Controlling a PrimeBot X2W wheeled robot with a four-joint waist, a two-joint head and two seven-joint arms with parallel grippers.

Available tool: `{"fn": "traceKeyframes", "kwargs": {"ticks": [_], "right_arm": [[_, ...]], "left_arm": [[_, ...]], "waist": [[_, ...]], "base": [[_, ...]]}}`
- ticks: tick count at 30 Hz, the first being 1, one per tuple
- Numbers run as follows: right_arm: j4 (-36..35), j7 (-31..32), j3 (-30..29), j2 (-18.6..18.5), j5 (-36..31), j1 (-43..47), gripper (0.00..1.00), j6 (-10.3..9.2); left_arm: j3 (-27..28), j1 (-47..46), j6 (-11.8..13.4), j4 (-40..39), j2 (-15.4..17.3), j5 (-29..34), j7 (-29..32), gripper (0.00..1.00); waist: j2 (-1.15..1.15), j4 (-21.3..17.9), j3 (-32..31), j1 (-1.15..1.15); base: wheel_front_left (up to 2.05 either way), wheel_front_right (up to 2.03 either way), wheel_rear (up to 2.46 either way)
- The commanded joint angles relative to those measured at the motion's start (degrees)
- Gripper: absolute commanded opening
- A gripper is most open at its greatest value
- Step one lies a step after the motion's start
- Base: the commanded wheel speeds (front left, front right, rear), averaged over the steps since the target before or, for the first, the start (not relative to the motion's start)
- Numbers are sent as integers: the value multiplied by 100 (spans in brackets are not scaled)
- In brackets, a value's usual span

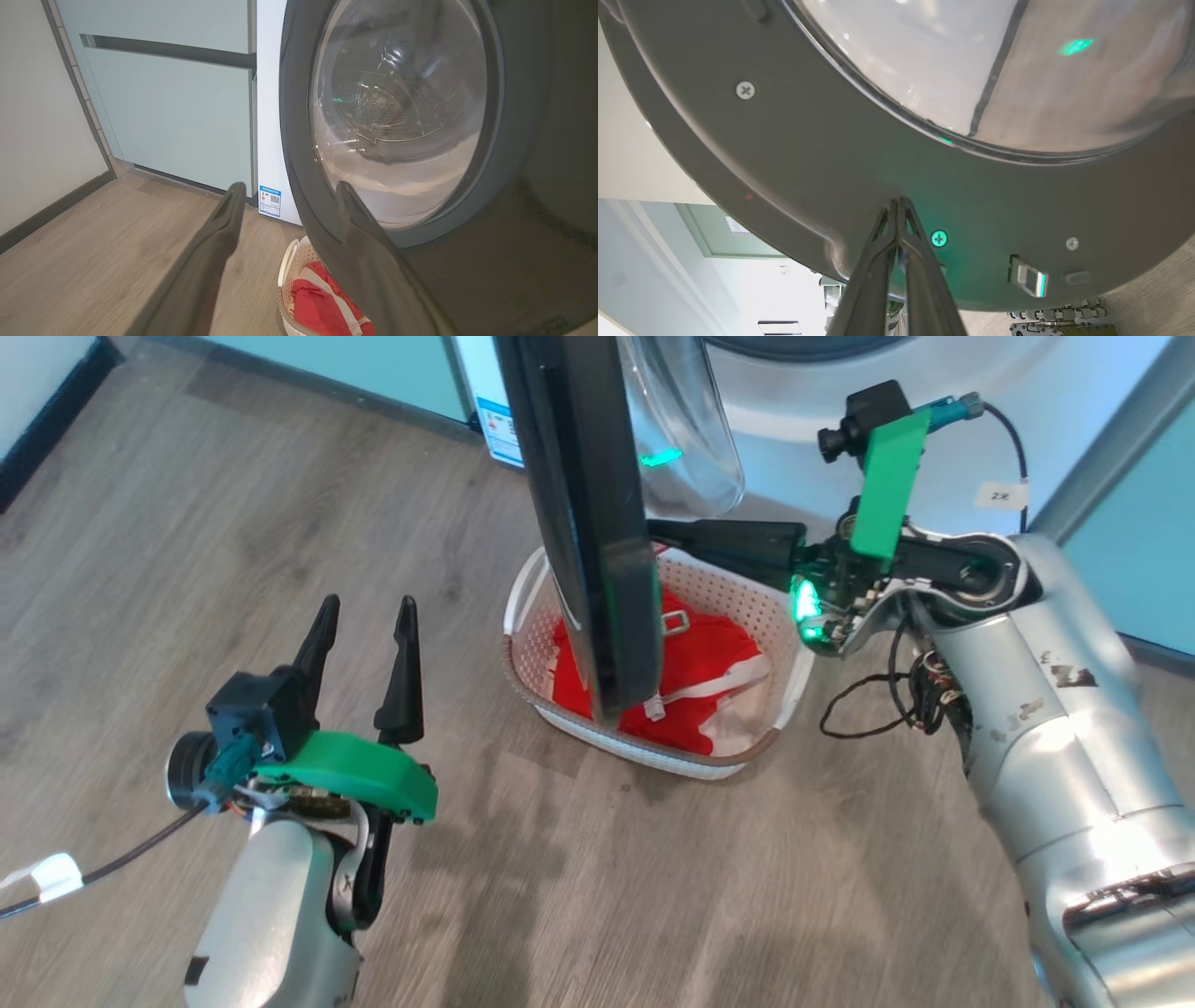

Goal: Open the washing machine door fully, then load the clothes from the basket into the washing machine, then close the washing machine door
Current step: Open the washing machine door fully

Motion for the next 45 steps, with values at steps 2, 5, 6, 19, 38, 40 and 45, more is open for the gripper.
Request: {"fn": "traceKeyframes", "kwargs": {"ticks": [2,5,6,19,38,40,45], "right_arm": [[-233,-222,338,134,252,-68,0,3],[-208,-395,567,134,429,-57,0,3],[-200,-444,636,134,484,-54,0,3],[-192,-939,1065,134,1046,12,0,3],[-2434,-2064,79,-439,1156,1840,100,3],[-2750,-2301,8,-504,1004,2162,100,3],[-3326,-2752,-164,-557,763,2774,100,3]], "left_arm": [[168,-82,32,-150,110,-59,-4,100],[148,-64,43,-135,96,-91,-16,100],[141,-59,44,-127,94,-98,-21,100],[76,-46,80,-88,60,-196,-72,100],[128,-24,170,-141,219,-266,-53,100],[135,-9,184,-161,238,-275,-42,100],[152,16,211,-194,276,-295,-24,100]], "waist": [[0,173,-34,0],[0,289,-53,0],[0,325,-60,0],[0,572,-95,0],[0,310,-237,0],[0,279,-247,0],[0,209,-258,0]], "base": [[0,0,0],[0,0,0],[0,0,0],[0,0,0],[0,0,0],[0,0,0],[0,0,0]]}}
